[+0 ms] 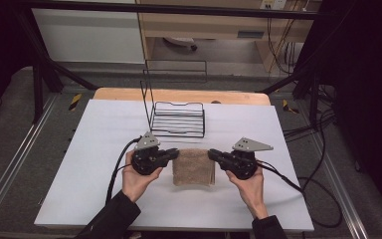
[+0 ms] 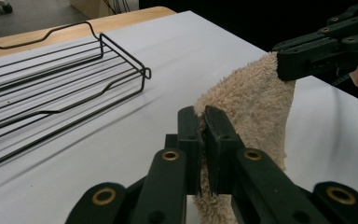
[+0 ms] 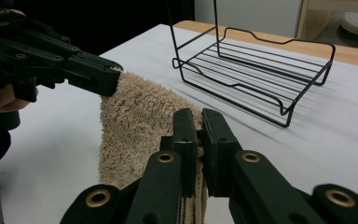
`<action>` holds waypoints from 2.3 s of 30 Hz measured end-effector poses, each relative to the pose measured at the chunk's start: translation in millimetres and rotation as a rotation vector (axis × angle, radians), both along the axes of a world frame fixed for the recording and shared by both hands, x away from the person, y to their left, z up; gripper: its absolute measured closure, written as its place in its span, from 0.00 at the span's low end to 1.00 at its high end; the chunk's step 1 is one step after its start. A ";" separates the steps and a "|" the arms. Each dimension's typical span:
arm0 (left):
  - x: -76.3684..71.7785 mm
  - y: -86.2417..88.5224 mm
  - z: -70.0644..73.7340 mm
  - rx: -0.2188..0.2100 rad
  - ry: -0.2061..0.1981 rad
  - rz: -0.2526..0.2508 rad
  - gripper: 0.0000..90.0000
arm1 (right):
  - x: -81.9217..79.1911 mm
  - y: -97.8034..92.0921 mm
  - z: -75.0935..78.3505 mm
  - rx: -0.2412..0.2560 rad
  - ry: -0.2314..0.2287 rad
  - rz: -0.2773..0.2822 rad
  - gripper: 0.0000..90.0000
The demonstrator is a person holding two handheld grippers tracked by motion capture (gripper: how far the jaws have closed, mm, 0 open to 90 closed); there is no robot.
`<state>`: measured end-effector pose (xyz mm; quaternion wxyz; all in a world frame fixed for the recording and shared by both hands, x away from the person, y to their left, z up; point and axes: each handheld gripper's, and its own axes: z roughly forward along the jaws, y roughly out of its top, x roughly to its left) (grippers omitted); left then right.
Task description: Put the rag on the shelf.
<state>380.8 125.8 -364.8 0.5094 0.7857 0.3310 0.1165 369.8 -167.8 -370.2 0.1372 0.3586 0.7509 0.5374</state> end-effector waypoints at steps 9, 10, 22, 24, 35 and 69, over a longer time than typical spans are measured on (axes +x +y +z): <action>-4.4 1.9 9.6 -0.023 -0.043 0.009 0.95 | -3.9 0.4 11.2 0.012 -0.041 0.000 0.94; -4.9 2.1 10.6 -0.027 -0.047 0.010 0.95 | -4.5 0.6 12.8 0.014 -0.046 0.000 0.94; -5.7 6.5 25.6 -0.046 -0.087 0.020 0.95 | -5.7 3.4 28.0 0.022 -0.097 0.000 0.94; -4.2 8.1 28.9 -0.053 -0.094 0.026 0.95 | -5.0 4.9 31.0 0.025 -0.104 -0.001 0.94; 1.9 14.7 42.9 -0.084 -0.131 0.046 0.95 | 1.1 12.2 47.7 0.036 -0.161 -0.010 0.94; 18.5 24.1 88.8 -0.128 -0.246 0.084 0.95 | 19.3 26.9 98.9 0.043 -0.283 -0.048 0.95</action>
